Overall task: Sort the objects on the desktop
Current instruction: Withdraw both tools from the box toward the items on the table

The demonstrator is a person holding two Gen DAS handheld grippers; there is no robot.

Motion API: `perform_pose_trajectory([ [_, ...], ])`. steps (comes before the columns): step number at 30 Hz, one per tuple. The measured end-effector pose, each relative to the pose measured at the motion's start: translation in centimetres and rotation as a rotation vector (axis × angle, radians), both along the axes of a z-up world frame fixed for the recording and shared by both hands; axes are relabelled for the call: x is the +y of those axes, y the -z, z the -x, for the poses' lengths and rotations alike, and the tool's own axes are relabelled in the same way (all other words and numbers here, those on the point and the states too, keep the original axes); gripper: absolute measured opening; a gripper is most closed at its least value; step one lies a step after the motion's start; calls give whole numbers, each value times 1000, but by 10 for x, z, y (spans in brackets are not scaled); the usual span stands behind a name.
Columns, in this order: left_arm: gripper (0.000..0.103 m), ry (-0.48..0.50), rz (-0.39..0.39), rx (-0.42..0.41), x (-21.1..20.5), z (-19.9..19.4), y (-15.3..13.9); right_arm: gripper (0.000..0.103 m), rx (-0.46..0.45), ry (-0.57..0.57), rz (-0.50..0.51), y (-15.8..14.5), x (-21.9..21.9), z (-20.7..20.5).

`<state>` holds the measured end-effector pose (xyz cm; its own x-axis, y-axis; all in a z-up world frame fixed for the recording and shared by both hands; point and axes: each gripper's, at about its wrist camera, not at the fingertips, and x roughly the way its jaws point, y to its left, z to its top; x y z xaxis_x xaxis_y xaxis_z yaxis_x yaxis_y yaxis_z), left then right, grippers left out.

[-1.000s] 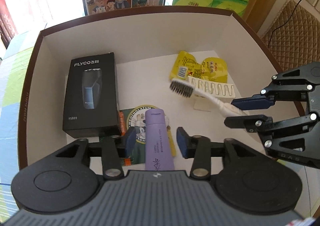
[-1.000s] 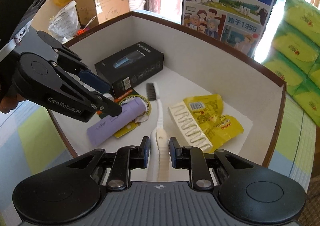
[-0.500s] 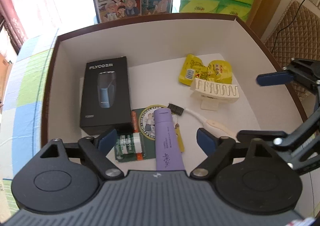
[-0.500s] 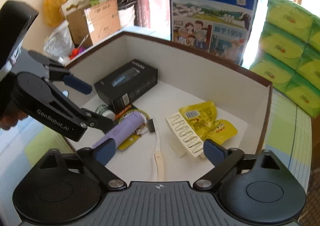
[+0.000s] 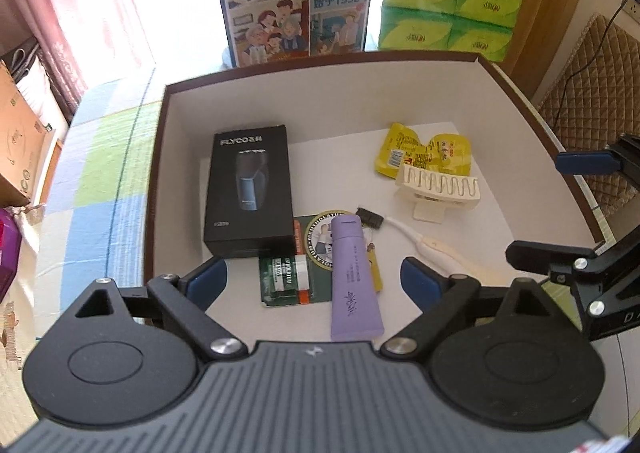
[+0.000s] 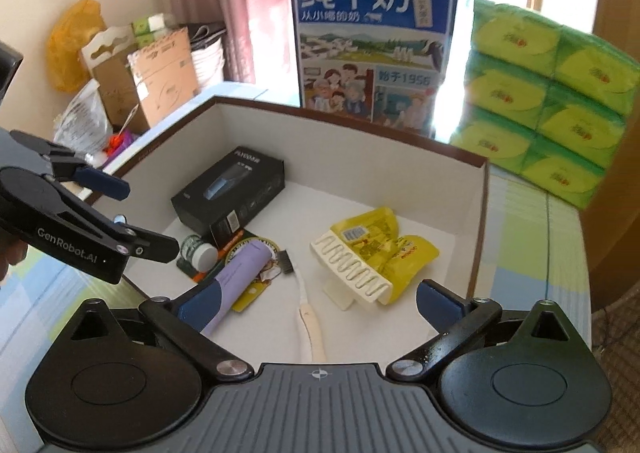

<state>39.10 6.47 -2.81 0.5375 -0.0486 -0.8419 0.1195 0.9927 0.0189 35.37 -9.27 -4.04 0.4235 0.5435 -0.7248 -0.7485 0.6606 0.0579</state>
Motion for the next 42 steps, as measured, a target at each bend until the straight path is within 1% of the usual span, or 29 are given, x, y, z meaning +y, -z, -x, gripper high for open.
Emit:
perform_pose_trajectory([
  [3, 94, -1, -3, -18, 0, 9, -7, 101, 8, 24, -23, -7, -5, 6],
  [7, 98, -8, -5, -36, -1, 22, -15, 101, 7, 56, -46, -15, -13, 15],
  [16, 98, 1, -17, -86, -6, 57, -32, 101, 27, 119, -90, -28, -34, 44],
  [23, 98, 15, -11, -107, -13, 81, -38, 101, 19, 140, -100, -35, -48, 69],
  [30, 98, 35, 5, -115, -18, 101, -37, 101, 35, 164, -99, -35, -61, 91],
  [37, 98, 42, 17, -95, -21, 124, -29, 101, 69, 190, -81, -24, -74, 110],
  [42, 98, 34, 28, -77, -19, 141, -18, 101, 89, 213, -62, -16, -84, 124],
])
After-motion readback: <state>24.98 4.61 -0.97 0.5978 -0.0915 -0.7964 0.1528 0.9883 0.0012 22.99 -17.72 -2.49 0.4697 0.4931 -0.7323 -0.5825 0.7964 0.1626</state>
